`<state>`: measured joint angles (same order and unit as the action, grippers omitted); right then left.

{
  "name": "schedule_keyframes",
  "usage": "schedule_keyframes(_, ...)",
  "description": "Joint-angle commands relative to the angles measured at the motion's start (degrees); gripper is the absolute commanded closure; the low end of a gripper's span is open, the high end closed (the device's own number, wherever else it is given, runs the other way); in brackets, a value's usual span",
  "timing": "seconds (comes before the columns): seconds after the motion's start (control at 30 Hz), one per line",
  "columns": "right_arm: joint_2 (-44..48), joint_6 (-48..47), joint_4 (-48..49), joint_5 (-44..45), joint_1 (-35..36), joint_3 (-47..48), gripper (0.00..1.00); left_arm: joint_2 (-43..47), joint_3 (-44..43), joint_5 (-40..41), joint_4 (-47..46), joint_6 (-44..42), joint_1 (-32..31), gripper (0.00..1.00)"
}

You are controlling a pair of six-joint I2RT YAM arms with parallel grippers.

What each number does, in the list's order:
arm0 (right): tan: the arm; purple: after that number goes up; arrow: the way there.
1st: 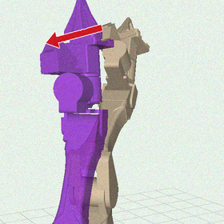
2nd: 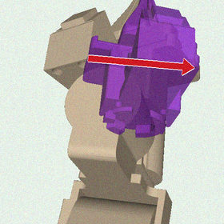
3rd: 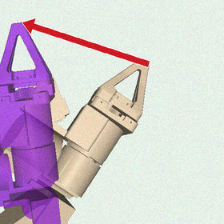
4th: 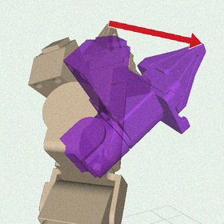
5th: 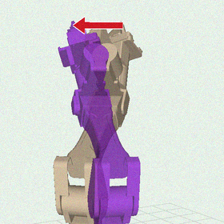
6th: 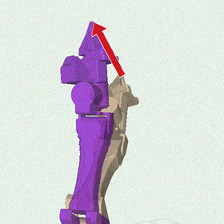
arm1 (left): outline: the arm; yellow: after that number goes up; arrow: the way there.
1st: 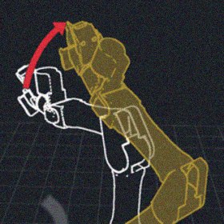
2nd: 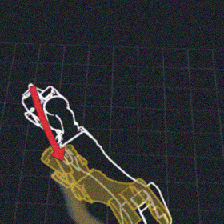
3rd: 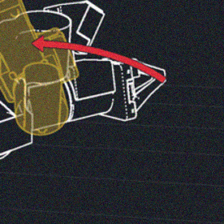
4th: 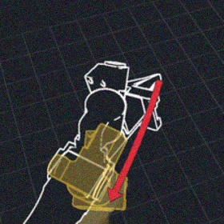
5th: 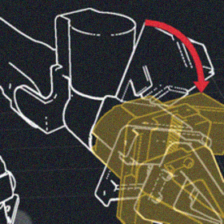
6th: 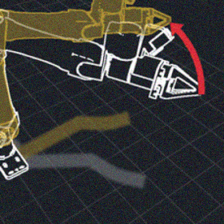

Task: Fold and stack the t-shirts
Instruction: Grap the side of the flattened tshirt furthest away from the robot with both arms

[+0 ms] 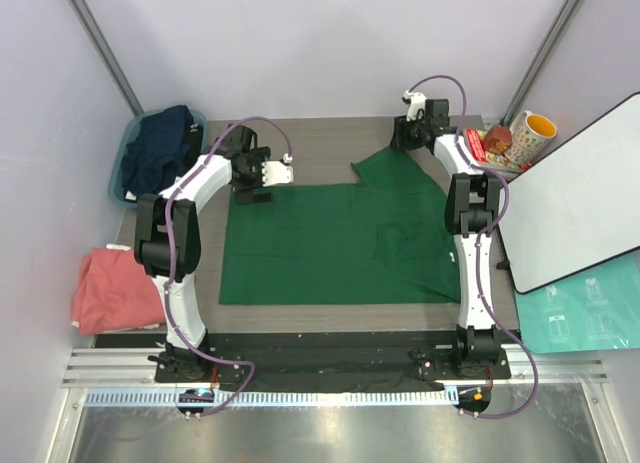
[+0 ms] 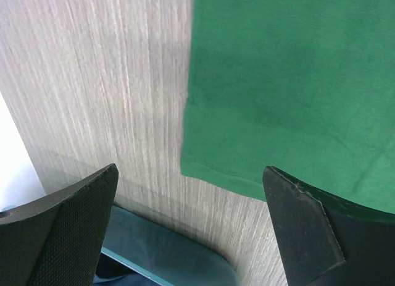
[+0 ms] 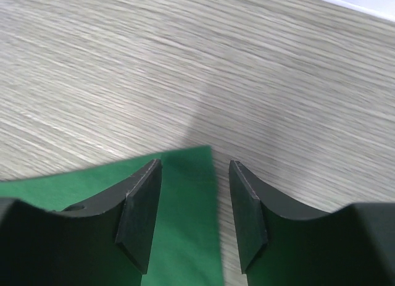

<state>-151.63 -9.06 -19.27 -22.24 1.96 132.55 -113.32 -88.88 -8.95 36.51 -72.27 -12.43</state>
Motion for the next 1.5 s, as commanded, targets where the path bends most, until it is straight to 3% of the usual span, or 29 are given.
schedule_keyframes(0.0, 1.5, -1.1, -3.8, 1.1, 2.9, -2.9, 0.49, -1.0, -2.7, 0.2, 0.7, -0.2, -0.1, 0.00)
schedule_keyframes(0.17, 1.6, -1.8, -6.6, 3.7, 3.7, -2.9, 0.57, -1.2, -3.1, -0.8, 0.3, -0.3, 0.1, 0.00)
schedule_keyframes(0.27, 1.4, -2.5, -7.9, 5.6, 4.2, -1.9, 0.69, -1.1, -2.6, -1.1, -0.2, -0.2, 0.3, 0.00)
schedule_keyframes(0.4, 1.8, -2.5, -9.4, 8.5, 4.5, -1.5, 0.99, -0.4, -1.0, -1.7, -1.4, -0.1, 0.6, 0.00)
schedule_keyframes(0.57, 3.9, -2.1, -9.5, 10.9, 4.5, -1.4, 0.99, 0.2, 0.6, -1.6, -5.0, 3.4, 1.6, 0.00)
schedule_keyframes(0.87, 11.8, -3.9, -10.4, 11.4, 4.9, -1.0, 0.99, -6.3, -8.4, -5.5, -2.6, 15.4, 7.1, 0.00)
schedule_keyframes(1.0, 15.2, -4.8, -12.3, 11.3, 5.5, -2.6, 0.99, -10.6, -13.8, -9.8, 1.3, 14.9, 9.0, 0.00)
schedule_keyframes(1.23, 21.5, -9.0, -13.5, 14.4, 5.9, -6.2, 0.99, -19.2, -26.3, -17.0, 17.2, 9.7, 10.7, 0.00)
schedule_keyframes(1.47, 24.5, -10.2, -15.0, 17.1, 6.0, -6.0, 0.99, -22.6, -29.7, -16.7, 18.9, 8.0, 11.2, 0.00)
